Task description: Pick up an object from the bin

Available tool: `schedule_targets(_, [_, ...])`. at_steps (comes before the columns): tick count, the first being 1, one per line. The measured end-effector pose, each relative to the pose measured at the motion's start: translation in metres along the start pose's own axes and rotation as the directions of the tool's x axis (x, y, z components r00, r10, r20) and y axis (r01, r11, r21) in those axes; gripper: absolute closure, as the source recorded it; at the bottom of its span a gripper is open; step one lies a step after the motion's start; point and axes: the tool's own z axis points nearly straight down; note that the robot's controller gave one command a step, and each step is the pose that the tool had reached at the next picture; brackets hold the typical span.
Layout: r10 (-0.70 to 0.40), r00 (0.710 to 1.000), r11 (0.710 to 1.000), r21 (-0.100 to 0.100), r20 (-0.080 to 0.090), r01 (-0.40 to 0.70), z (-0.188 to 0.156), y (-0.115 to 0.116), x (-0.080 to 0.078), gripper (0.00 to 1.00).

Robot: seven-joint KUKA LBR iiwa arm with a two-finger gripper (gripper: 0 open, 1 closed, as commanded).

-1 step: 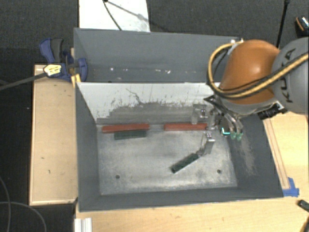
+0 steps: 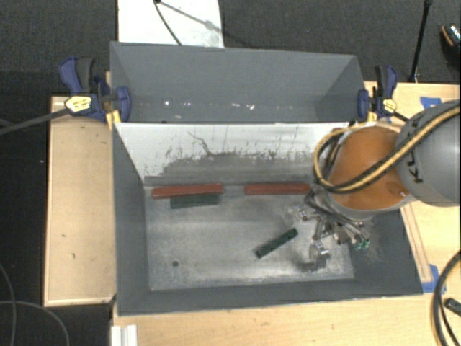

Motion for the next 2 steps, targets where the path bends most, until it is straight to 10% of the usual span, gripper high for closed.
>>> schedule_targets(1, [-0.024,1.0,1.0,0.0,0.011,0.024,-0.0017,0.0539,-0.0292,0.0])
schedule_targets(2, [-0.018,1.0,1.0,0.002,0.009,0.018,-0.0018,0.0502,-0.0277,1.0])
